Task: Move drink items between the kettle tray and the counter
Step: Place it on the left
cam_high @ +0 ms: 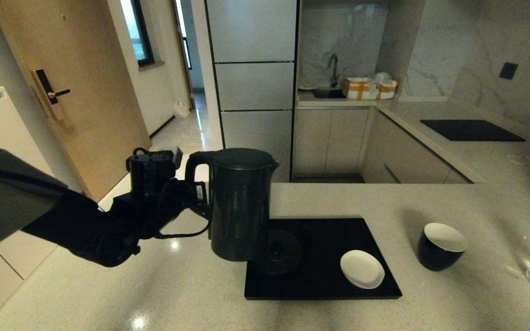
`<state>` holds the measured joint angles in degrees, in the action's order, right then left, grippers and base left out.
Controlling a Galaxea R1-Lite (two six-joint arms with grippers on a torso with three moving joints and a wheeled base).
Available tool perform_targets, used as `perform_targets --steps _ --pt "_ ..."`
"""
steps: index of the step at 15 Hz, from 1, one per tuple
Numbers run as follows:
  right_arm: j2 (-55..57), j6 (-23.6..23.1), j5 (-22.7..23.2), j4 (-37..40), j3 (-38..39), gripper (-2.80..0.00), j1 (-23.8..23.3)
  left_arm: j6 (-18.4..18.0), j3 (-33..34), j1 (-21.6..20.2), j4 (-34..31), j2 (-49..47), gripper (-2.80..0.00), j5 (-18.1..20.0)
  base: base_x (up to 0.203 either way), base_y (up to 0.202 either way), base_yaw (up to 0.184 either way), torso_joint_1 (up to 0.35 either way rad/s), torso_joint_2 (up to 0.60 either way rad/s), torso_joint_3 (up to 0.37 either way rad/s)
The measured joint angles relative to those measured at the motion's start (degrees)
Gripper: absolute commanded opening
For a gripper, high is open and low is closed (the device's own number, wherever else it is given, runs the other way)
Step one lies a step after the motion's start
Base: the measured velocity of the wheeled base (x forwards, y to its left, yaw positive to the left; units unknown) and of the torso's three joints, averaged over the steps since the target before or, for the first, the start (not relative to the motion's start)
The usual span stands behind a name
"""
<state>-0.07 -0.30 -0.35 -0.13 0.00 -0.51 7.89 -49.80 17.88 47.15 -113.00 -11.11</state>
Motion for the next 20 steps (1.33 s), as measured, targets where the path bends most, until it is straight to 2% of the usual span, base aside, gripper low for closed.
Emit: perform_targets --steps 4,7,12,16,17,20 --pt "0.00 -0.02 0.01 -0.02 0.00 -2.80 -0.01 -3.27 6.22 -6.39 1.46 1.70 -2.80 3.06 0.000 0.000 0.000 0.000 0.00 0.000" --pt "0.00 -0.02 0.01 -0.07 0.00 -2.80 0.00 -5.86 11.31 -10.54 5.51 1.72 -2.80 5.23 0.000 0.000 0.000 0.000 0.00 0.000" --pt "0.00 -0.02 0.02 -0.02 0.00 -2.80 -0.01 -10.70 16.23 -12.59 14.90 -1.45 -2.80 5.75 0.000 0.000 0.000 0.000 0.00 0.000" --pt "0.00 0.00 0.02 -0.02 0.00 -2.80 -0.01 -12.53 20.99 -12.62 22.61 -4.56 -2.80 5.85 0.000 0.000 0.000 0.000 0.00 0.000" --pt "0.00 0.00 0.02 -0.04 0.00 -2.80 -0.01 -12.81 22.43 -12.63 24.80 -5.36 0.00 5.78 0.000 0.000 0.000 0.000 0.00 0.000" --pt "0.00 -0.01 -0.02 0.00 0.00 -2.80 -0.01 -13.40 25.73 -12.35 30.04 -7.69 0.00 5.91 0.000 0.000 0.000 0.000 0.00 0.000"
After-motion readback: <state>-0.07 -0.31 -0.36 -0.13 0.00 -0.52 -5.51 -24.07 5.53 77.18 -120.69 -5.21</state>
